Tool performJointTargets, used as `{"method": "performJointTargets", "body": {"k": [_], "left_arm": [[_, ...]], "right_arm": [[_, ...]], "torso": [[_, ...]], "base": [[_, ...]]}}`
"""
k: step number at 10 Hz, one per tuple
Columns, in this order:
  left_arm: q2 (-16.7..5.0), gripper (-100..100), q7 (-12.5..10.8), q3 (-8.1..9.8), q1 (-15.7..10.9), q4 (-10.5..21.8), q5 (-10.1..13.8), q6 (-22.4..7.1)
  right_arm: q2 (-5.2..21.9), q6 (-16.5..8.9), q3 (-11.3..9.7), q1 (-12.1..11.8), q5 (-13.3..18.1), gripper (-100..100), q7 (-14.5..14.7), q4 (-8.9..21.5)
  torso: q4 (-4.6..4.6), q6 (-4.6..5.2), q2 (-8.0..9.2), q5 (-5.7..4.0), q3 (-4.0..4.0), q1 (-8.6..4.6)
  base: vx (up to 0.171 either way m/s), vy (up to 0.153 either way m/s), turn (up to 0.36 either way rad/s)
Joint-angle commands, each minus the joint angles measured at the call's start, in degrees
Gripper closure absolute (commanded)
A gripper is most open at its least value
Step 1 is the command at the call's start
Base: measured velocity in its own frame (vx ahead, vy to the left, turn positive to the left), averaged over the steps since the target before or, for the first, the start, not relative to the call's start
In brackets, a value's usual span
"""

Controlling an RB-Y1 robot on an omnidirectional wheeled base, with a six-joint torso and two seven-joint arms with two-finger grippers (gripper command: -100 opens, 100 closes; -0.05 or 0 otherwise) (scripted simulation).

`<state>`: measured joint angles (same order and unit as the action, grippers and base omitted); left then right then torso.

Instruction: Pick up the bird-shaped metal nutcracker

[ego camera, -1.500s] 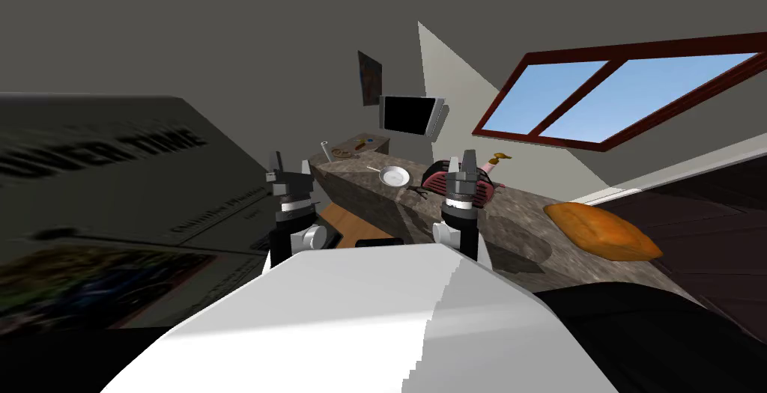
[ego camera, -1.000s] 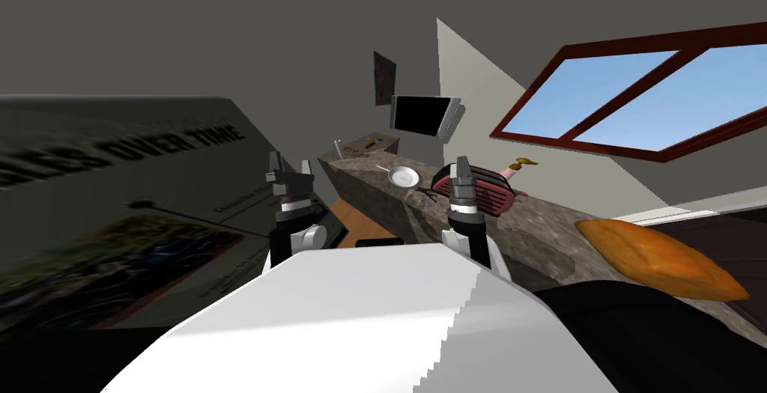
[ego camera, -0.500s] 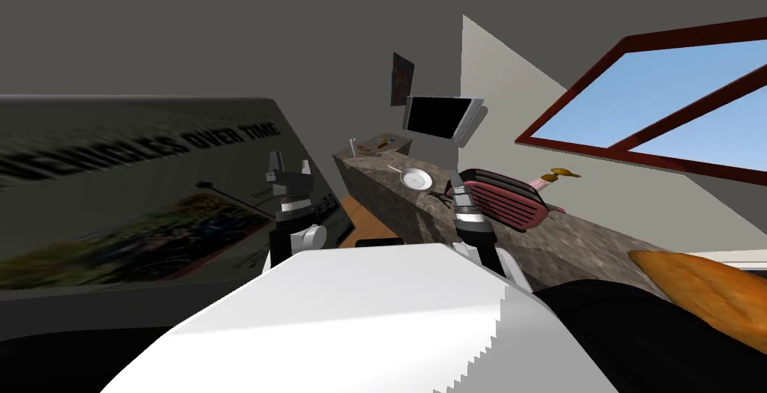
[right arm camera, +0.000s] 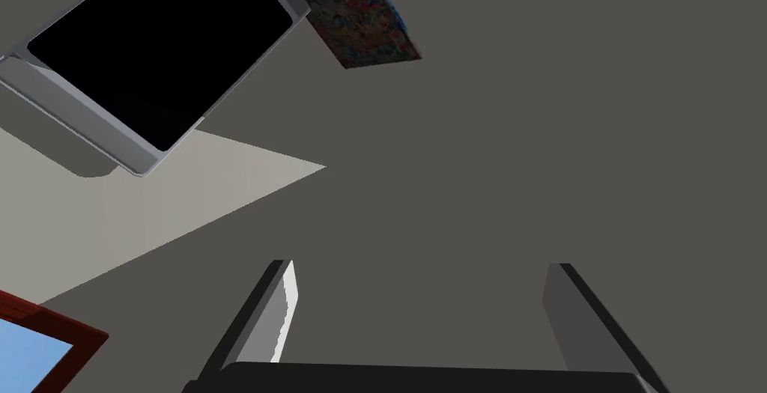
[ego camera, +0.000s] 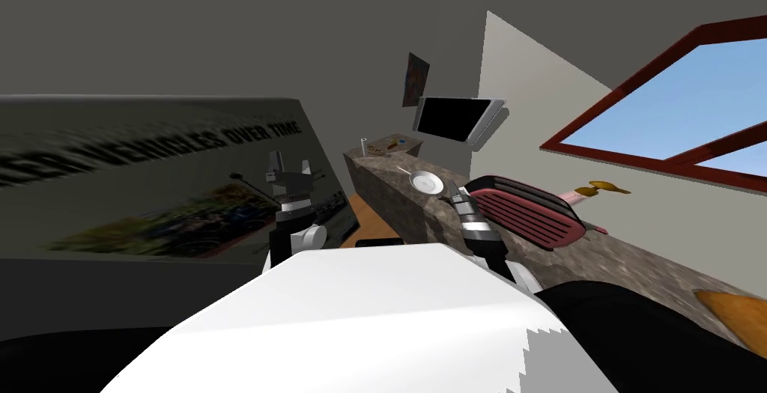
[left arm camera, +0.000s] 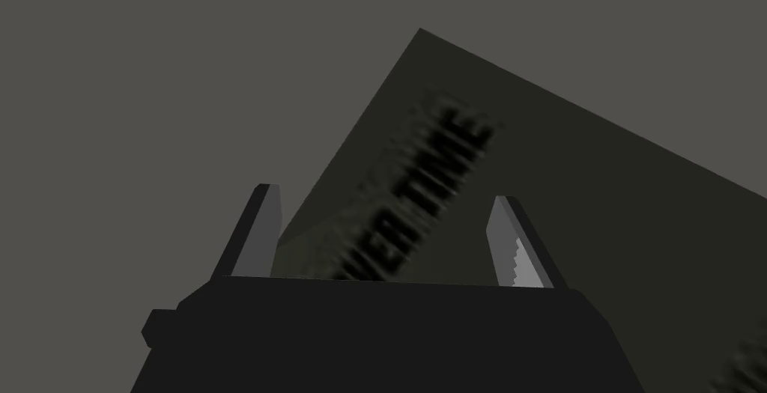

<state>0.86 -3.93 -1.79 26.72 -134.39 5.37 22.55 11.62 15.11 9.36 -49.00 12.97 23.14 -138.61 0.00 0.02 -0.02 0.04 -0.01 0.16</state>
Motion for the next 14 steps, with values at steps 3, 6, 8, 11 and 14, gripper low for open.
{"method": "performJointTargets", "body": {"k": [3,6,8,11,14], "left_arm": [[0.00,0,0.00,0.00,0.00,0.00,0.00,0.00],[0.00,0,0.00,0.00,0.00,0.00,0.00,0.00],[0.00,0,0.00,0.00,0.00,0.00,0.00,0.00],[0.00,0,0.00,0.00,0.00,0.00,0.00,0.00],[0.00,0,0.00,0.01,0.00,0.00,0.00,0.00]], "right_arm": [[1.71,-4.30,1.19,-4.43,2.06,-100,4.46,0.63],[3.20,-7.87,2.15,-8.83,4.06,-100,8.73,1.25],[3.99,-9.70,2.62,-11.40,5.10,-100,10.93,1.62],[4.80,-11.54,3.08,-14.57,6.16,-100,13.15,2.01],[6.46,-15.24,3.98,-19.24,8.31,-100,17.62,2.85]], "torso": [[0.01,-0.01,0.02,-0.02,0.02,-0.07],[-0.01,0.01,-0.03,-0.01,-0.02,-0.04],[-0.01,0.00,-0.03,-0.02,-0.02,-0.10],[-0.01,-0.03,-0.04,-0.01,-0.02,-0.07],[0.00,0.01,-0.03,-0.03,-0.02,-0.12]], "base": [[0.017,0.033,0.143],[0.035,0.038,0.183],[0.035,0.021,0.135],[0.032,0.025,0.147],[0.037,0.015,0.143]]}}
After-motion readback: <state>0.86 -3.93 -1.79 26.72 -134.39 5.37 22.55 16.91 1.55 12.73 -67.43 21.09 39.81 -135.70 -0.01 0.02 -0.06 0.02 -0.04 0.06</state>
